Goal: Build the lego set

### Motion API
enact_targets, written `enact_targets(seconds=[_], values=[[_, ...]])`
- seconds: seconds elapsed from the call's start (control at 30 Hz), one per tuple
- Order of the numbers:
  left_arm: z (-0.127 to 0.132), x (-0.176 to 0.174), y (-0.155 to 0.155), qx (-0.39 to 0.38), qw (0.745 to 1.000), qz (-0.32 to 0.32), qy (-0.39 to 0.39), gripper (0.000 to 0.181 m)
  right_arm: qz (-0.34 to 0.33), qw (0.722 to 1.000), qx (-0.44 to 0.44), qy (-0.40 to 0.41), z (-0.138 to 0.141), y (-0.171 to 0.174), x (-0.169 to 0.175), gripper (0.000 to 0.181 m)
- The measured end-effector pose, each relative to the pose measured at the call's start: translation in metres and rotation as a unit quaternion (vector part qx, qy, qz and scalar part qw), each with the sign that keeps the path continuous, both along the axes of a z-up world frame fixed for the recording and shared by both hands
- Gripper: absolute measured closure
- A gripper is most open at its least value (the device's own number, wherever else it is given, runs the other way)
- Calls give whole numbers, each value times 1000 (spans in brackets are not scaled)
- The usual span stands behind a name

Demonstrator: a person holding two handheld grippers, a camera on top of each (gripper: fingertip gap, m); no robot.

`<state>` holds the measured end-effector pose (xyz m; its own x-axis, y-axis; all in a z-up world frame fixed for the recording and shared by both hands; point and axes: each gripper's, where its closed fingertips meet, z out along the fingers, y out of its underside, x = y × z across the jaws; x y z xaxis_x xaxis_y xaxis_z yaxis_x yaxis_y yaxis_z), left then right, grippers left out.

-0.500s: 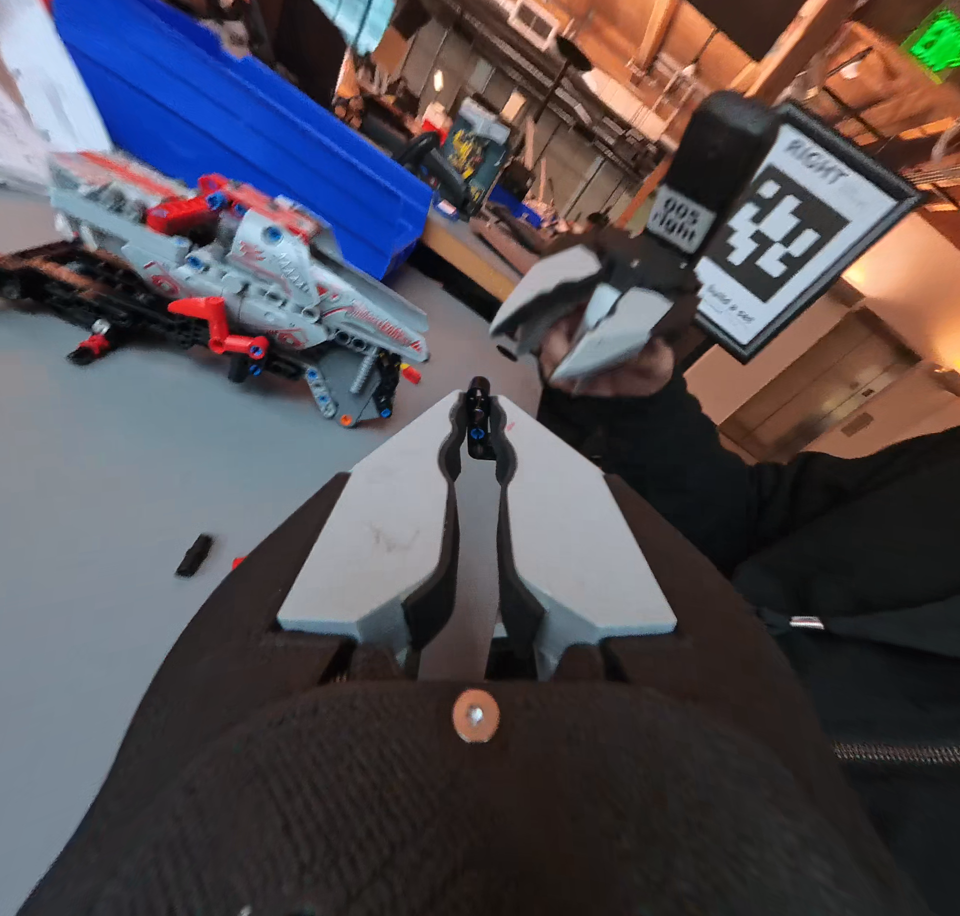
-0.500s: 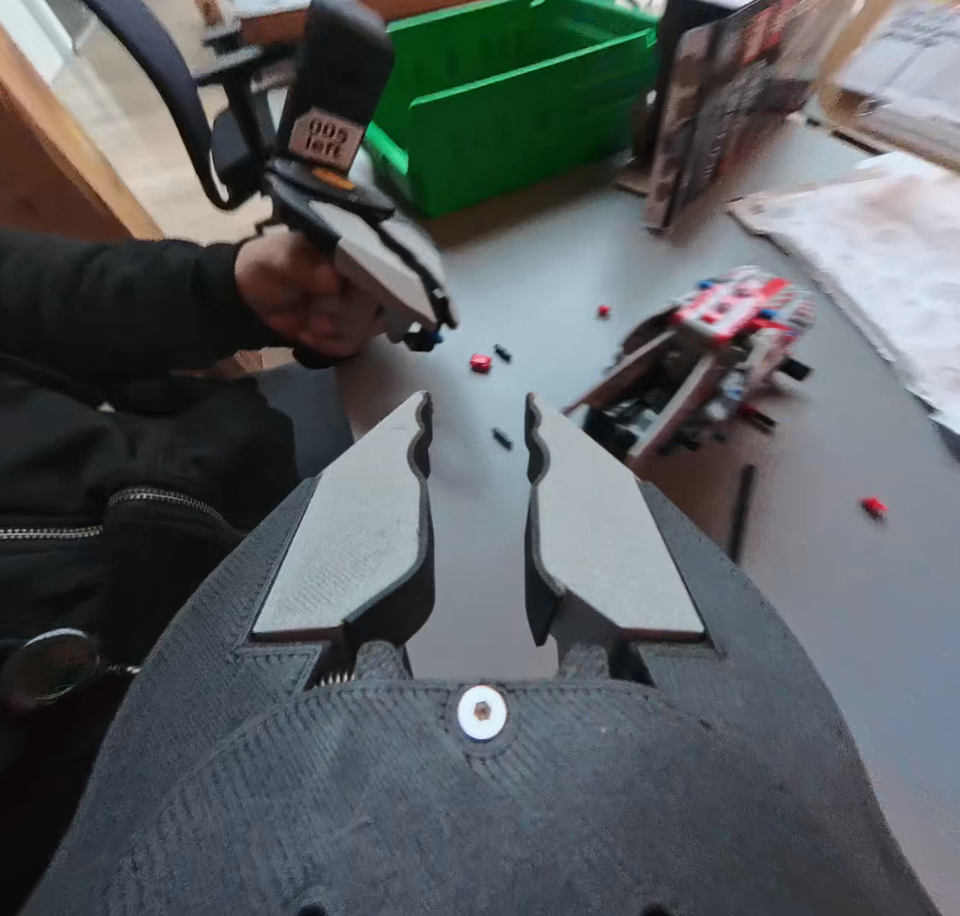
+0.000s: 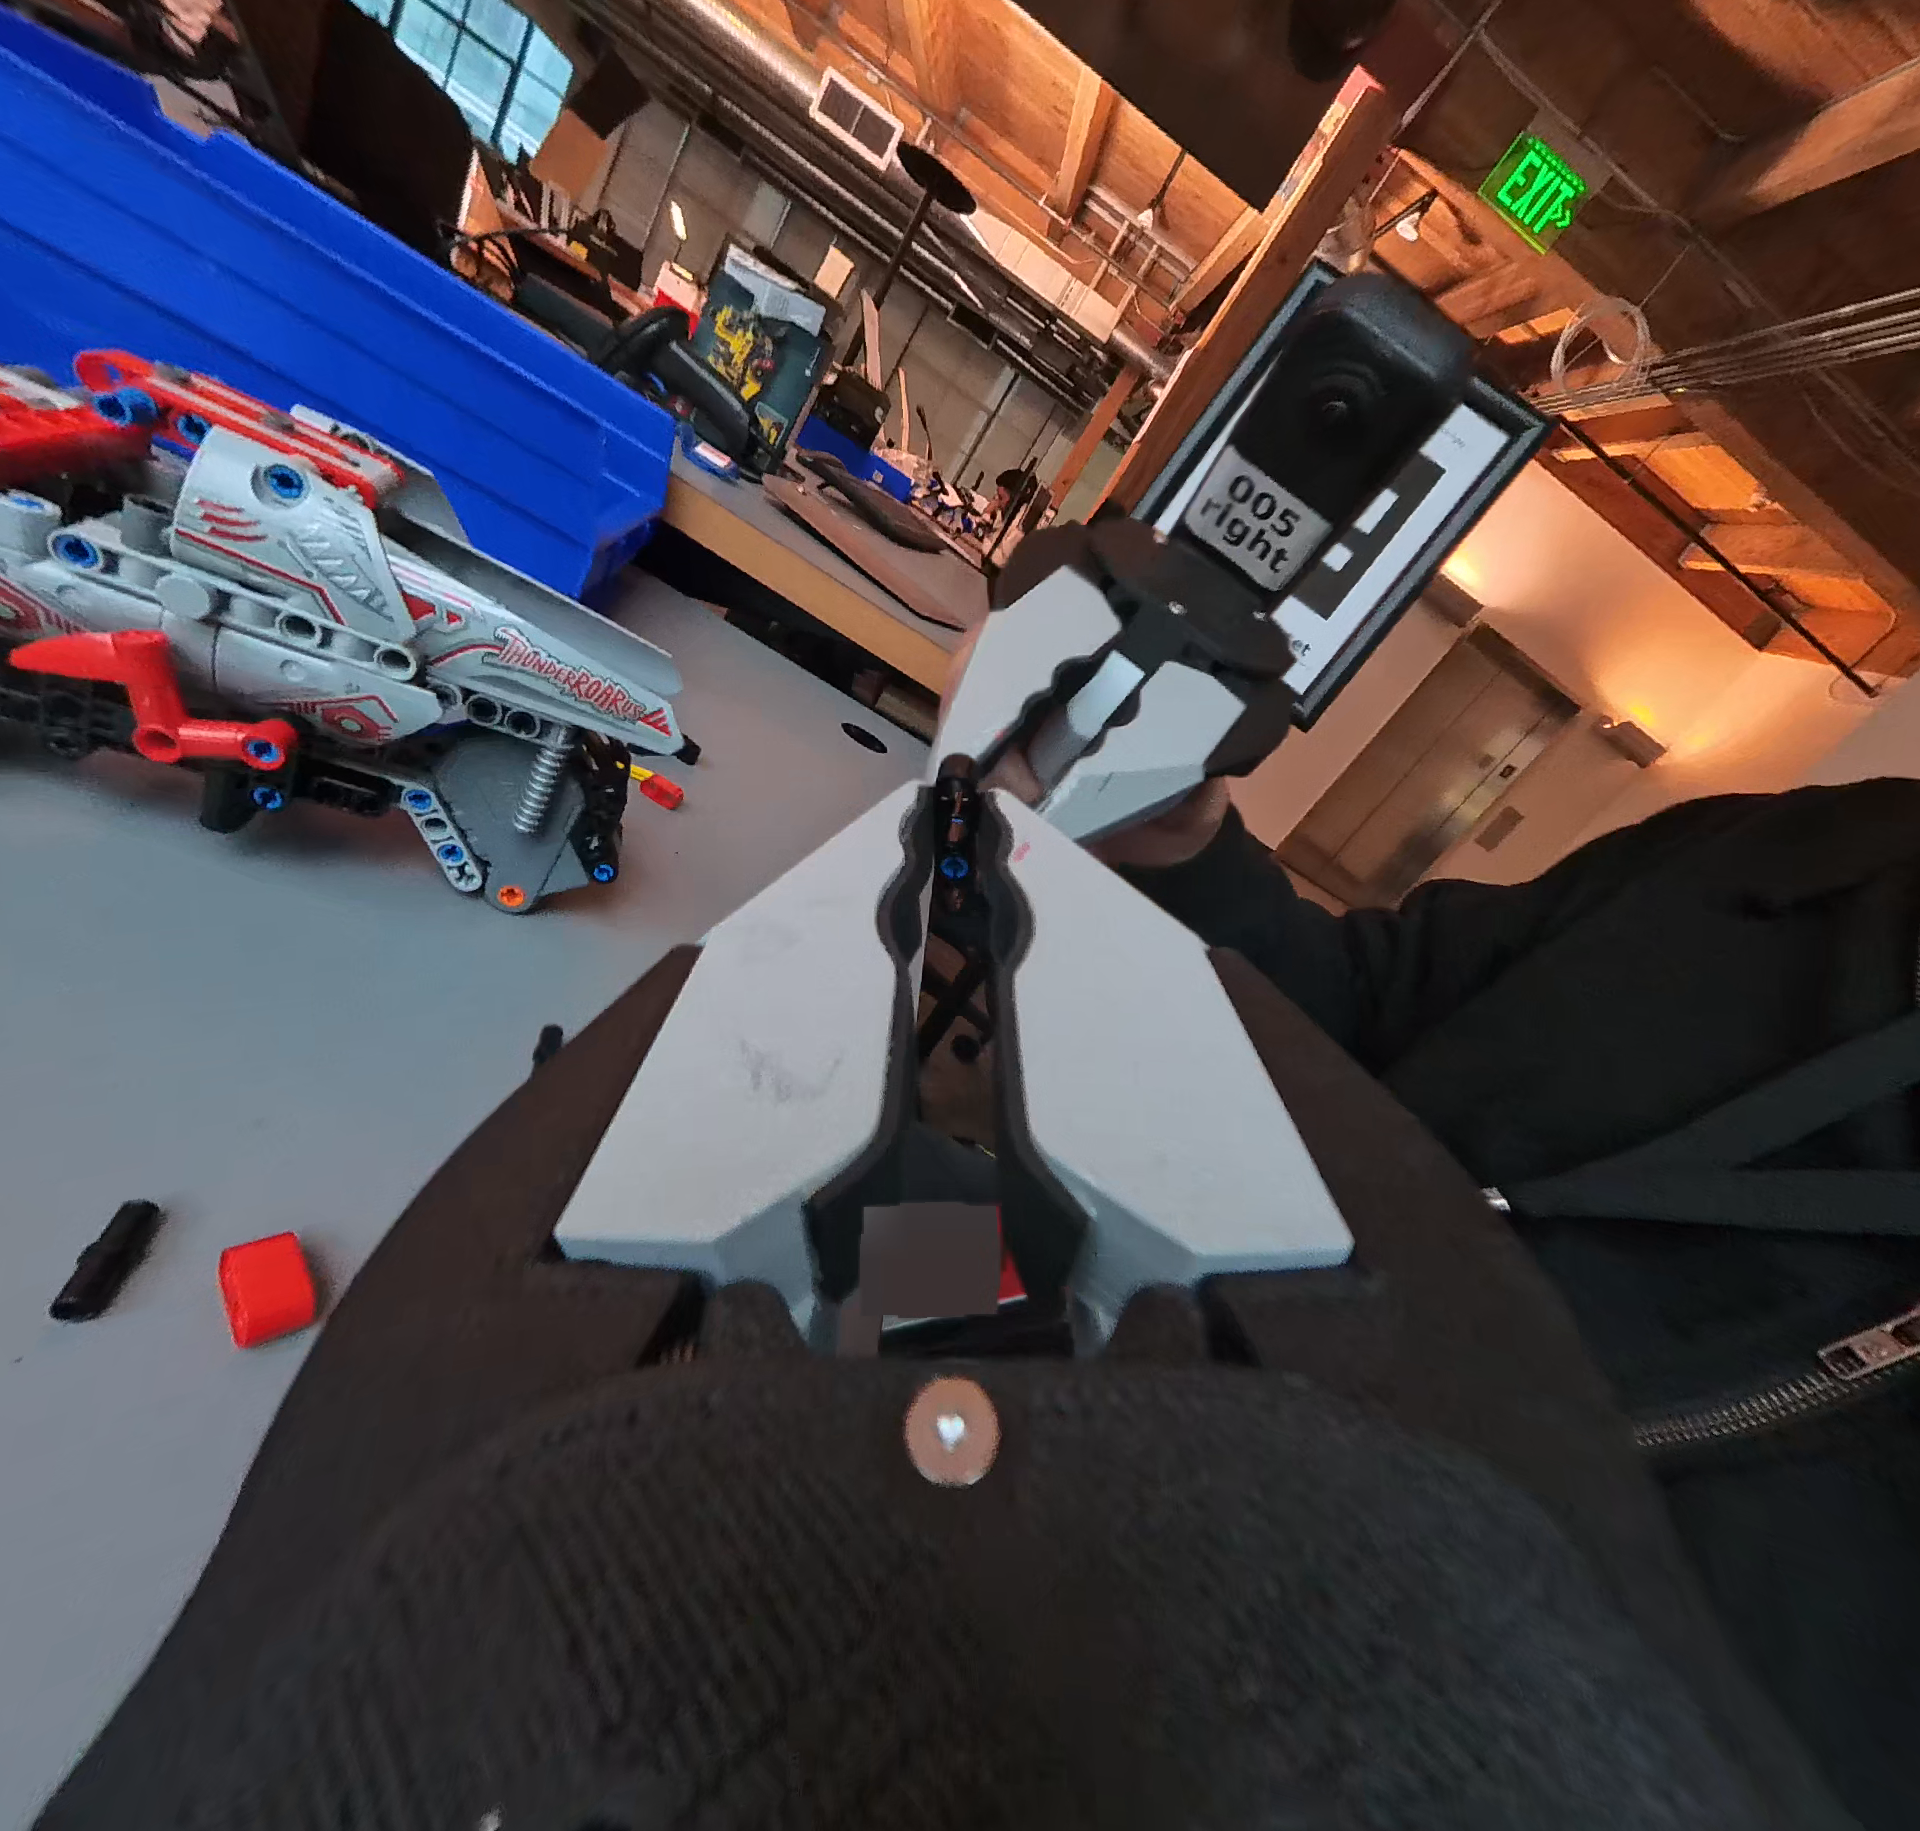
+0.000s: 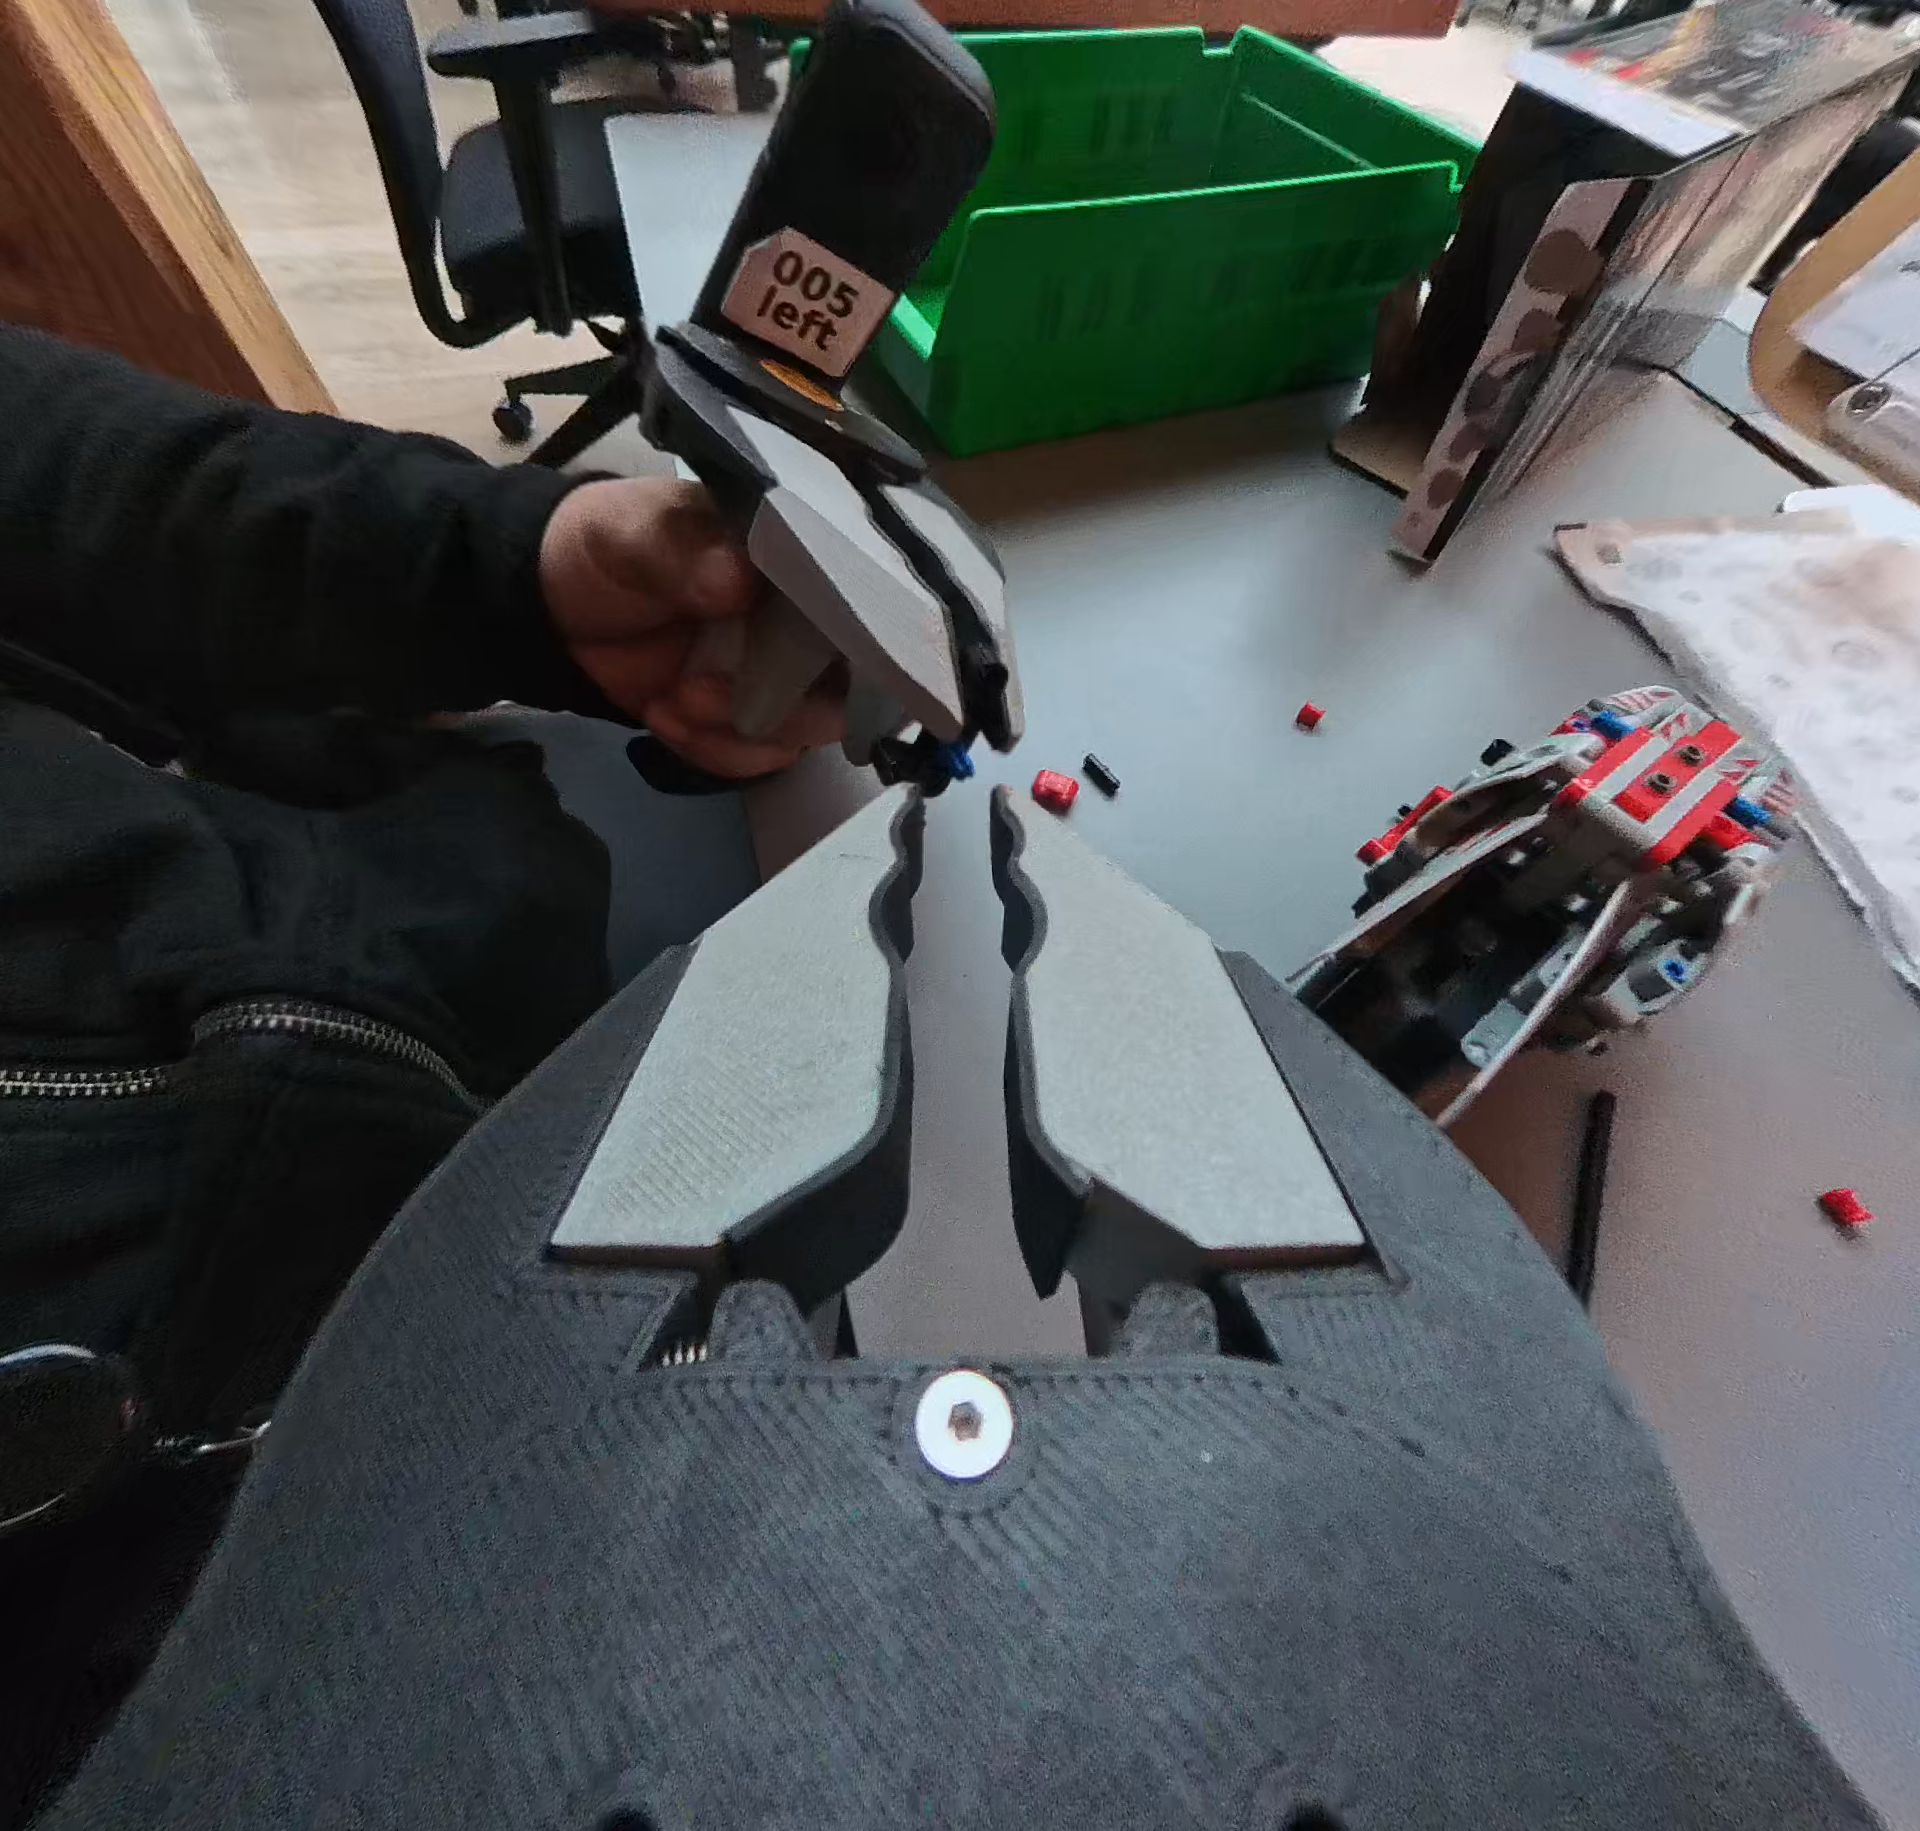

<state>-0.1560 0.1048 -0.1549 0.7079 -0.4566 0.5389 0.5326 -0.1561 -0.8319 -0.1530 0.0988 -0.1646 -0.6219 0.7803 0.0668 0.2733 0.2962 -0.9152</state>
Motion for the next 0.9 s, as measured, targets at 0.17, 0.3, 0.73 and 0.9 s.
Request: enact_targets(seconds=[0.17, 0.3, 0.73, 0.9], values=[[-9, 7, 5, -36, 999, -14, -13, 175, -9, 997, 78, 19, -10, 2, -2, 176], [-11, 6, 5, -52, 997, -26, -51, 175, -7, 993, 115, 34, -14, 0, -2, 180], [-19, -14, 4, -90, 996, 11, -22, 150, -39, 999, 13, -23, -24, 16, -12, 181], [-23, -15, -3, -80, 954, 77, 279, 157, -28, 991, -102, -82, -22, 18, -10, 181]])
